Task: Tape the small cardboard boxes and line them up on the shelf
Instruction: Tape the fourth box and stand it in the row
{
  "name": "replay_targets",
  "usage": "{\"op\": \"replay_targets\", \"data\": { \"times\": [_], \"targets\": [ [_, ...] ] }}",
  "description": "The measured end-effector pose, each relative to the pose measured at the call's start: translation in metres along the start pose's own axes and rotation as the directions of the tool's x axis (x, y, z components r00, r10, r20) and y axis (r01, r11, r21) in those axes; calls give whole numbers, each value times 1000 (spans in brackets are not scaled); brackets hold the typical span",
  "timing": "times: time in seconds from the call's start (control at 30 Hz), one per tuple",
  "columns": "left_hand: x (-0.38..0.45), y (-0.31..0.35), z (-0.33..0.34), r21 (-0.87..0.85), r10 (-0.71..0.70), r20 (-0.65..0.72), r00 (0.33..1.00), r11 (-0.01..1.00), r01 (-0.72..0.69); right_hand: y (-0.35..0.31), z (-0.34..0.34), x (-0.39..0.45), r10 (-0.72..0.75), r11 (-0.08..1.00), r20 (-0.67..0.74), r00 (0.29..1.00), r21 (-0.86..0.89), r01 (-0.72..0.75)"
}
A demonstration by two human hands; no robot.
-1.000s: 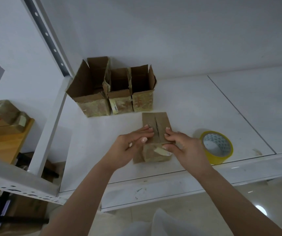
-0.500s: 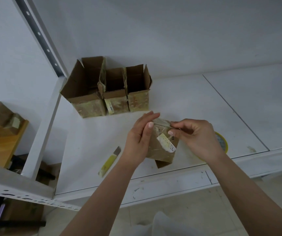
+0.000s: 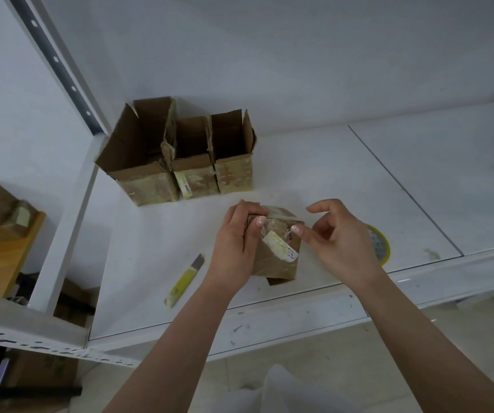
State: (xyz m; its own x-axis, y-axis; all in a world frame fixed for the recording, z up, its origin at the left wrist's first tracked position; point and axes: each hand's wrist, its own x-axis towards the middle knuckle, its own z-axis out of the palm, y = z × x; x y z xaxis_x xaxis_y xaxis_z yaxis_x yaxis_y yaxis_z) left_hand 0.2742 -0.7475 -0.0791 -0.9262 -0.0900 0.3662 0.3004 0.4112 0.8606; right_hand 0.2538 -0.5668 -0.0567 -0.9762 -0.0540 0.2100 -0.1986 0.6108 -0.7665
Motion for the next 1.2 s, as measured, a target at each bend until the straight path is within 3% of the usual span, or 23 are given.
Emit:
{"op": "replay_targets", "data": {
  "times": [0.17, 0.33, 0.53, 0.67, 0.77, 0.93, 1.2],
  "targets": [
    [-1, 2, 3, 35, 10, 9, 1000, 999, -10, 2, 4, -2, -106, 983, 27, 994, 154, 100],
    [1, -2, -2, 50, -29, -14, 999, 998, 30, 18, -5, -2, -97, 889, 59, 993, 453, 60],
    [0, -1, -1, 45, -32, -18, 999, 998, 33, 26, 10, 0, -151, 913, 285, 947, 408, 23],
    [-2, 0, 0, 32, -37, -27, 999, 999, 38, 21, 25, -3, -158, 905, 192, 969, 421, 64],
    [-3, 2, 1, 24, -38, -27, 999, 999, 38, 17, 28, -3, -245, 931, 63, 967, 292, 217],
    [-9, 4, 2, 1, -18, -12, 1000, 1000, 18, 16, 21, -1, -229, 922, 141, 963, 347, 168],
    [-14, 8, -2, -9, 46, 2, 999, 999, -46, 15, 23, -8, -366, 915, -14, 931, 176, 362]
  ]
}}
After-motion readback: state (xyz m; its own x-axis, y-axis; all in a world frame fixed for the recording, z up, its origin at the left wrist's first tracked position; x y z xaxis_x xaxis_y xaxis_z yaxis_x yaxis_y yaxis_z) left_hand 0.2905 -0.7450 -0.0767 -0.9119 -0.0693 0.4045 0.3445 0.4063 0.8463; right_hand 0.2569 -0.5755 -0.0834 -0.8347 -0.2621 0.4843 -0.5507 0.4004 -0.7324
